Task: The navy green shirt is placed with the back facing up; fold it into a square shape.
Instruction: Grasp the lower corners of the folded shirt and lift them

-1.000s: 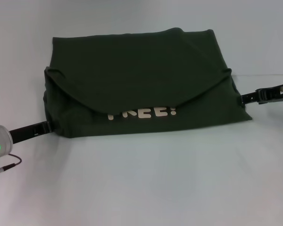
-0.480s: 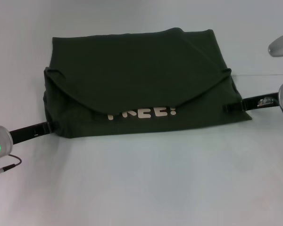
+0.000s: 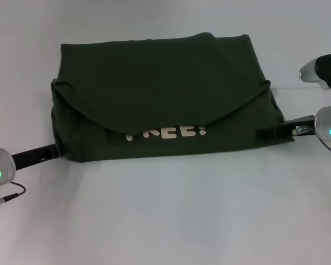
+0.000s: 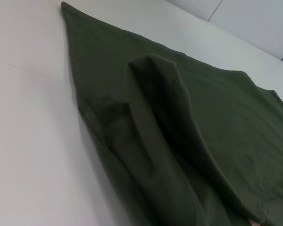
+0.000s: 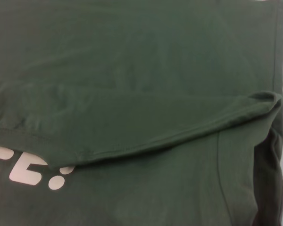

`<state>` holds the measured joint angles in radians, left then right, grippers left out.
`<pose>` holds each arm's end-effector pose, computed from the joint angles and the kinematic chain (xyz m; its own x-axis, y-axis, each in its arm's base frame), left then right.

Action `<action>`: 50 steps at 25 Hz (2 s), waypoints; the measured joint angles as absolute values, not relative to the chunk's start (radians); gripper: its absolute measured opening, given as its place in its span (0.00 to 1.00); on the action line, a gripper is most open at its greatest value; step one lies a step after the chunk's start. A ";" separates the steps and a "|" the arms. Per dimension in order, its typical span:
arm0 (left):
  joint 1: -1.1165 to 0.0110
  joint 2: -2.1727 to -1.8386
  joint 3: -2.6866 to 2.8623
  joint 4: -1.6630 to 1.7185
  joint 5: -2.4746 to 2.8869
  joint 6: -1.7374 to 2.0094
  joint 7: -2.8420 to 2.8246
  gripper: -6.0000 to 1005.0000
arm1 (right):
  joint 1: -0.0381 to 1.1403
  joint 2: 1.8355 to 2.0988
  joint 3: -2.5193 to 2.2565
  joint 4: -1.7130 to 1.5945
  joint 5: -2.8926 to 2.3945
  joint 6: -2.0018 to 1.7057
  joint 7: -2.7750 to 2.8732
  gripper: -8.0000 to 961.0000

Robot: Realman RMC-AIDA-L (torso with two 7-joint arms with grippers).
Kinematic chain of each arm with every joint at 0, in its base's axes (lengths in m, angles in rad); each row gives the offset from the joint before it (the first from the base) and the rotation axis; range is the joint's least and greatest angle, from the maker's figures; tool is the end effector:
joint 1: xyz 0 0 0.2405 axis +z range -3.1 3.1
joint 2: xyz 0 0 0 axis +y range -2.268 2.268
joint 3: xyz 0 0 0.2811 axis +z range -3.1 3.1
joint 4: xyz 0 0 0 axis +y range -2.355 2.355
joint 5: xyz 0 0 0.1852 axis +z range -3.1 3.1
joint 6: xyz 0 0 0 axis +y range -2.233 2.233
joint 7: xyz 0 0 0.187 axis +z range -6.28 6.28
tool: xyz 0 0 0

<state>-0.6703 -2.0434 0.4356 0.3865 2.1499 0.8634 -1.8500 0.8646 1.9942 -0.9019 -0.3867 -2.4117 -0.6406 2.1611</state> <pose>-0.3326 0.4247 -0.0396 0.3144 0.6786 0.6638 0.9469 -0.1751 -0.2696 0.2965 0.4784 -0.0409 0.6430 -0.6977 -0.3159 -0.6982 -0.3644 -0.6162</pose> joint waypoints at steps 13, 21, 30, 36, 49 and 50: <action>-0.670 -2.045 0.436 0.387 2.150 0.865 -1.851 0.00 | 0.855 2.005 -0.898 -0.384 -2.412 -0.619 2.159 0.58; -0.670 -2.045 0.436 0.388 2.145 0.866 -1.853 0.01 | 0.844 1.994 -0.892 -0.386 -2.408 -0.641 2.174 0.41; -0.670 -2.045 0.436 0.392 2.144 0.869 -1.855 0.01 | 0.830 1.989 -0.889 -0.396 -2.407 -0.645 2.190 0.26; -0.670 -2.043 0.433 0.393 2.143 0.873 -1.857 0.01 | 0.821 1.990 -0.869 -0.417 -2.406 -0.677 2.185 0.07; -0.617 -2.026 0.436 0.511 2.158 1.118 -1.986 0.01 | 0.686 2.008 -0.777 -0.722 -2.395 -1.011 2.174 0.05; -0.610 -2.023 0.434 0.524 2.165 1.148 -2.000 0.01 | 0.673 2.008 -0.774 -0.746 -2.384 -1.042 2.168 0.05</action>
